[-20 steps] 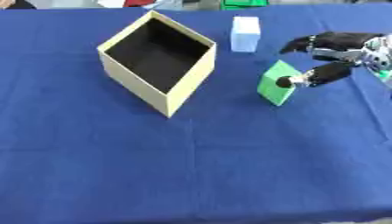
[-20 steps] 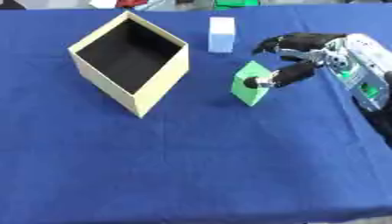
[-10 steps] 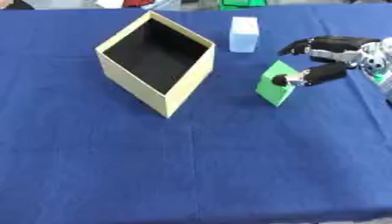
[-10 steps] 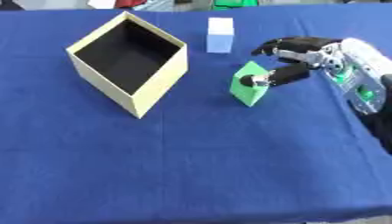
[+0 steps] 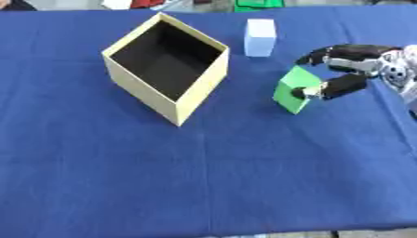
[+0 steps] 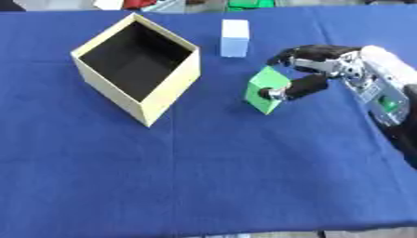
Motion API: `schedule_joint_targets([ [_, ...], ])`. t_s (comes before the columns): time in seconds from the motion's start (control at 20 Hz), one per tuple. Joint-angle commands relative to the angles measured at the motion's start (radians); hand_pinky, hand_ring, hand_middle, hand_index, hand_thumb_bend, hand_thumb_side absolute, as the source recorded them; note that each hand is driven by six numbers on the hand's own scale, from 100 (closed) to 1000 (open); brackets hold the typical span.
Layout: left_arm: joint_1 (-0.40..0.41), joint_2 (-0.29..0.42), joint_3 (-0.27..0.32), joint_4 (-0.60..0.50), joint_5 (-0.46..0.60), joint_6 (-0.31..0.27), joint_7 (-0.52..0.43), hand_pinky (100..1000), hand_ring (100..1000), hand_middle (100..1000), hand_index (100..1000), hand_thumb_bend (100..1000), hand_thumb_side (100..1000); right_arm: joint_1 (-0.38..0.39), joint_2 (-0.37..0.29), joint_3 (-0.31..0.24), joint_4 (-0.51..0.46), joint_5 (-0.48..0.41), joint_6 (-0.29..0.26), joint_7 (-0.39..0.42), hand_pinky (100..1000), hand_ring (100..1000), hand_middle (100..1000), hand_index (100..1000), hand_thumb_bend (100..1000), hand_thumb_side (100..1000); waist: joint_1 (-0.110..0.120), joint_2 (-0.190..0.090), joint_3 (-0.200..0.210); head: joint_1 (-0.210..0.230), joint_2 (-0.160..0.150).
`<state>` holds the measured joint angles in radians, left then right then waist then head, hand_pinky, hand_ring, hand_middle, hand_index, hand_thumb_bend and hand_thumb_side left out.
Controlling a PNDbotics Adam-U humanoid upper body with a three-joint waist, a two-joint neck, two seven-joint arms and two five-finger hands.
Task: Pick up objects on the table and place them in the box.
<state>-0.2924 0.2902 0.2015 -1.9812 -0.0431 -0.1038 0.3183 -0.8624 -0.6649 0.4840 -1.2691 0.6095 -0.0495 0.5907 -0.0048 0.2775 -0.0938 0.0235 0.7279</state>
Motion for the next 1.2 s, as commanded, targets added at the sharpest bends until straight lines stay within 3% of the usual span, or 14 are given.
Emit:
schedule_joint_targets([
  [0.05, -0.013, 0.013, 0.007, -0.019, 0.0, 0.002, -0.004, 716, 622, 610, 739, 178, 902, -0.006, -0.019, -0.025, -0.023, -0.018, 0.027, -0.012, 952, 914, 921, 1000, 421, 895, -0.001, -0.015, 0.0, -0.002, -0.012],
  [0.5, -0.015, 0.011, 0.007, -0.019, -0.002, 0.001, -0.012, 716, 623, 612, 739, 176, 900, 0.042, -0.021, -0.063, -0.057, -0.039, 0.095, -0.077, 952, 922, 913, 1000, 475, 1000, 0.002, -0.014, 0.006, -0.004, -0.018],
  [0.8, -0.017, 0.009, 0.006, -0.019, -0.001, 0.002, -0.02, 715, 623, 613, 738, 174, 898, 0.051, -0.015, -0.067, -0.062, -0.045, 0.119, -0.068, 948, 978, 929, 1000, 486, 1000, 0.002, -0.012, 0.011, -0.007, -0.021],
  [1.2, -0.02, 0.008, 0.007, -0.019, -0.001, 0.005, -0.027, 714, 624, 614, 735, 171, 896, 0.067, -0.002, -0.08, -0.064, -0.047, 0.14, -0.069, 922, 919, 918, 1000, 417, 965, 0.0, -0.008, 0.014, -0.008, -0.026],
])
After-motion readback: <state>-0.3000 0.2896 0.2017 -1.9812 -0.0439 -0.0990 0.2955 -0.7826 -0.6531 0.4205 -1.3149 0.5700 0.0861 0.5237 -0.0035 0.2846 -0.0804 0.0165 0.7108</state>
